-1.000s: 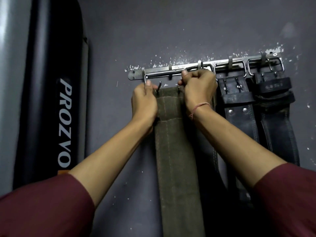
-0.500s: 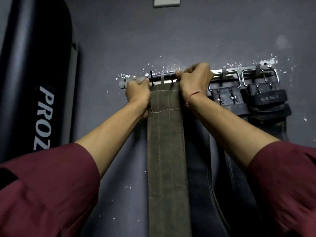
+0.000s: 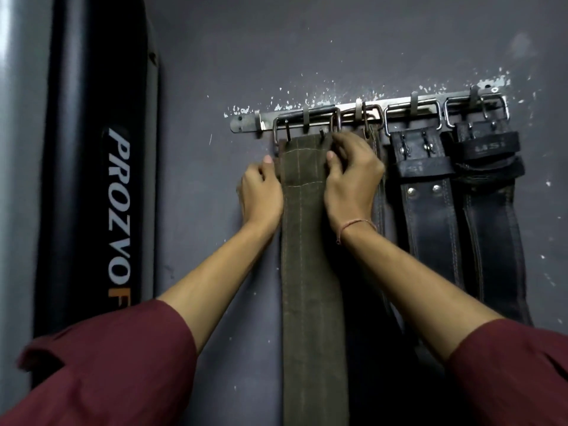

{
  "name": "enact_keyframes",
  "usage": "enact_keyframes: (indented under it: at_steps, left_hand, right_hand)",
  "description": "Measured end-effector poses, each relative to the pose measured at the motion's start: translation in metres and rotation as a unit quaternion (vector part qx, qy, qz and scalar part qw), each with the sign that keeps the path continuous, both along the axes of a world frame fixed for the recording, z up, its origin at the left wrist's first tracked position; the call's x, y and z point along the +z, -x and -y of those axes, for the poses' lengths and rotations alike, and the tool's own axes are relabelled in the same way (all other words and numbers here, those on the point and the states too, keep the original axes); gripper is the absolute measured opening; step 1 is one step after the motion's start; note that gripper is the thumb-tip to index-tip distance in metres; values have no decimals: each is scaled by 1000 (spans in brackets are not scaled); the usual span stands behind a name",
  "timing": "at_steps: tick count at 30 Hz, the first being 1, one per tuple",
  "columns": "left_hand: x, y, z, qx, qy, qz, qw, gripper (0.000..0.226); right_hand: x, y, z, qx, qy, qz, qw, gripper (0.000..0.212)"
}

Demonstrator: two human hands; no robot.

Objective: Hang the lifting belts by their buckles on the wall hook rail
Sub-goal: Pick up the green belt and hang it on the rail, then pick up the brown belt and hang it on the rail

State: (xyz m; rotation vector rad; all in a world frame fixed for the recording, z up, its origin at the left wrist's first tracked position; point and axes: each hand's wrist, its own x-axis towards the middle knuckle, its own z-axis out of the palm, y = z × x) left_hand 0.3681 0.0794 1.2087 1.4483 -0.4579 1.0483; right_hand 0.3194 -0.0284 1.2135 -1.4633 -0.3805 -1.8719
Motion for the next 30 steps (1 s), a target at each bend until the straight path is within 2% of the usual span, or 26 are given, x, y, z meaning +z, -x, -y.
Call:
enact_keyframes:
  at_steps: [3, 5, 10, 17, 25, 30]
  left_hand:
    - [-52, 8, -4, 25, 4, 18, 1000, 30]
    - [-87, 20, -6, 27, 2, 25, 999, 23]
    - [-190, 59, -20, -40, -26, -16, 999, 17]
    - [-349, 119, -43, -135, -53, -174, 974, 13]
    - [-520, 196, -47, -184, -100, -318, 925, 11]
    - [-625, 236, -41, -167, -128, -415, 885, 11]
  right_hand:
    - [-44, 12, -5, 12, 10, -46, 999, 29]
    - [-81, 26, -8, 36, -16, -88, 995, 29]
    - [-193, 70, -18, 93, -76, -233, 965, 30]
    - [-336, 134, -35, 163, -133, -425, 880, 21]
    - [-491, 209, -48, 205, -203, -562, 775, 20]
    - [-595, 240, -40, 207, -265, -634, 697, 22]
